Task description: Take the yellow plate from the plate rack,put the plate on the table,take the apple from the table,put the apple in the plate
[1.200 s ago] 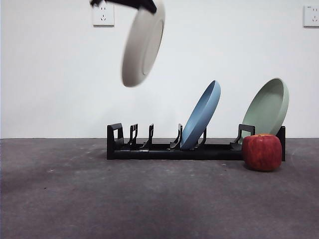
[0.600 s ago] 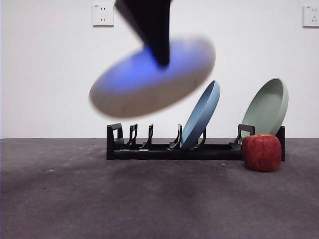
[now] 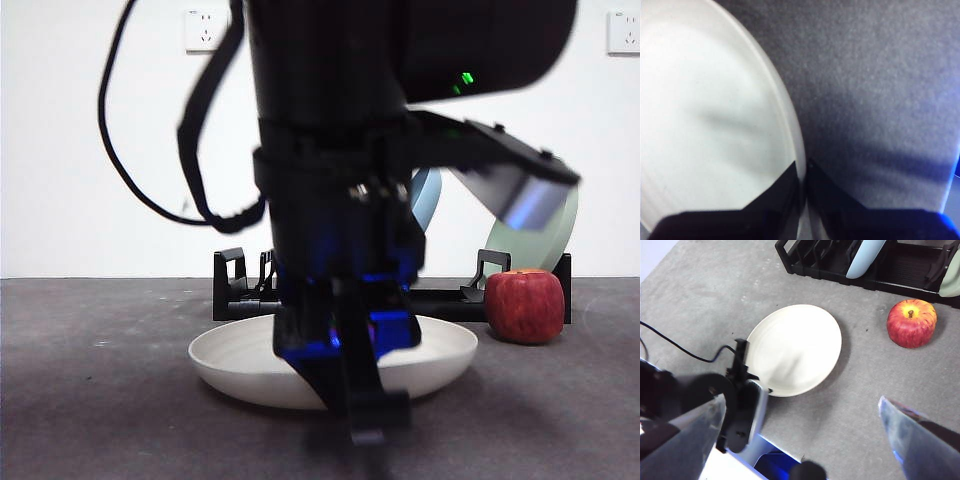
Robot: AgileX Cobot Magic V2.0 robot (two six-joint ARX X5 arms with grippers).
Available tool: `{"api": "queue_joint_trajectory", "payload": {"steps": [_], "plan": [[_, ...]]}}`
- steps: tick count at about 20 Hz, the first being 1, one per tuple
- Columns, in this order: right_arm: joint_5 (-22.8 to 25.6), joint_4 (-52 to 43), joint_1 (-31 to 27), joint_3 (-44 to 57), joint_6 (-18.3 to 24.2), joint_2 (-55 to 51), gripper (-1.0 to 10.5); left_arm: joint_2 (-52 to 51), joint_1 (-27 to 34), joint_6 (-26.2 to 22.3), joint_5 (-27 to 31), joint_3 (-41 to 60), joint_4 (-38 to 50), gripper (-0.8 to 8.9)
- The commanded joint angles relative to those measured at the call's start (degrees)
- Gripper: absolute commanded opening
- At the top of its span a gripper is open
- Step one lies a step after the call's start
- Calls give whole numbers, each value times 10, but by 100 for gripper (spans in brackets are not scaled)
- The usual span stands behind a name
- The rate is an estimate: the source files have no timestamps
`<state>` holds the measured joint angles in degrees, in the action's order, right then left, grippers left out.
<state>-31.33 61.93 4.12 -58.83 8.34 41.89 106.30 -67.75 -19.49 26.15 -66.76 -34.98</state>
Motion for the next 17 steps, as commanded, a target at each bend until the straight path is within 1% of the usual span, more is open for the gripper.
{"api": "queue_joint_trajectory", "payload": {"steps": [1, 3, 5, 6, 7, 11, 15, 17], "plan": [[-1, -2, 1, -2, -3, 0, 567, 20, -6, 14, -15, 5, 14, -6], [-1, -2, 1, -2, -3, 0, 567, 23, -5, 28, -44, 5, 15, 26], [-1, -2, 1, -2, -3, 0, 567, 23, -5, 35, -53, 4, 14, 197], [-1, -2, 1, -2, -3, 0, 567, 21, -5, 35, -52, 4, 13, 263], [-1, -2, 1, -2, -3, 2, 567, 20, -5, 35, -52, 4, 13, 291], [-1, -2, 1, -2, -3, 2, 567, -2, -5, 35, -52, -6, 1, 292], [2, -11, 1, -2, -3, 15, 567, -63, -5, 61, -56, -64, -73, 292], [4, -33, 1, -2, -5, 35, 567, -108, -5, 80, -74, -101, -101, 292]]}}
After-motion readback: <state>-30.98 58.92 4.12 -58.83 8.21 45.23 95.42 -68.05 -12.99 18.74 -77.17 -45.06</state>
